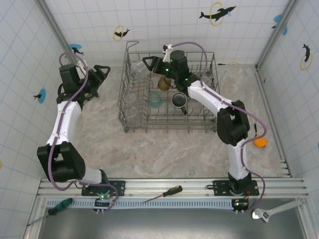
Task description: Load the cups into the dish rack
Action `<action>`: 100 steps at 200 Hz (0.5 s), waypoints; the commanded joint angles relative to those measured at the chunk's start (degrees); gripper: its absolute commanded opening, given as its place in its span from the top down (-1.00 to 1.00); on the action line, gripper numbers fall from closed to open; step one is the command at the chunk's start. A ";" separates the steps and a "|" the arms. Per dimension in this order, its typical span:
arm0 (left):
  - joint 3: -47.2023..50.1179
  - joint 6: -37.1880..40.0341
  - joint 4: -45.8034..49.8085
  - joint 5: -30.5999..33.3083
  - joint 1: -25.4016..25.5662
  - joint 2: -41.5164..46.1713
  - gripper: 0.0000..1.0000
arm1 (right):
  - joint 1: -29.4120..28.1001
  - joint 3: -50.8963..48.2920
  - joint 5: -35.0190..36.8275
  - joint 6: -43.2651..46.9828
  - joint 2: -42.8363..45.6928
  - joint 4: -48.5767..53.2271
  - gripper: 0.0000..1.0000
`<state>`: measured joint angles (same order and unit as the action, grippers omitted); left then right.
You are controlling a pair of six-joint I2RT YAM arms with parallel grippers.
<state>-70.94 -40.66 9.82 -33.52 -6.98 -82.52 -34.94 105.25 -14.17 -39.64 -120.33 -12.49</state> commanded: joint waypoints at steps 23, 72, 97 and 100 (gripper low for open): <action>2.51 3.31 -0.66 2.29 -0.49 -0.64 -0.80 | -2.68 8.48 5.08 10.80 -3.82 4.87 0.07; 8.58 5.08 -4.26 5.79 -0.48 -0.09 -0.81 | -3.72 15.92 10.40 12.71 -9.49 11.08 0.12; 10.49 5.64 -5.51 6.42 -0.49 -0.91 -0.81 | -4.36 18.15 12.61 14.50 -11.52 12.79 0.13; 10.59 5.67 -5.61 6.42 -0.49 -1.07 -0.81 | -4.47 18.15 12.94 14.75 -11.91 12.87 0.13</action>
<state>-61.58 -37.23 6.98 -28.69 -7.14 -82.83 -38.92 119.50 -5.28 -27.79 -129.95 -1.45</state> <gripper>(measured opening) 0.905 0.677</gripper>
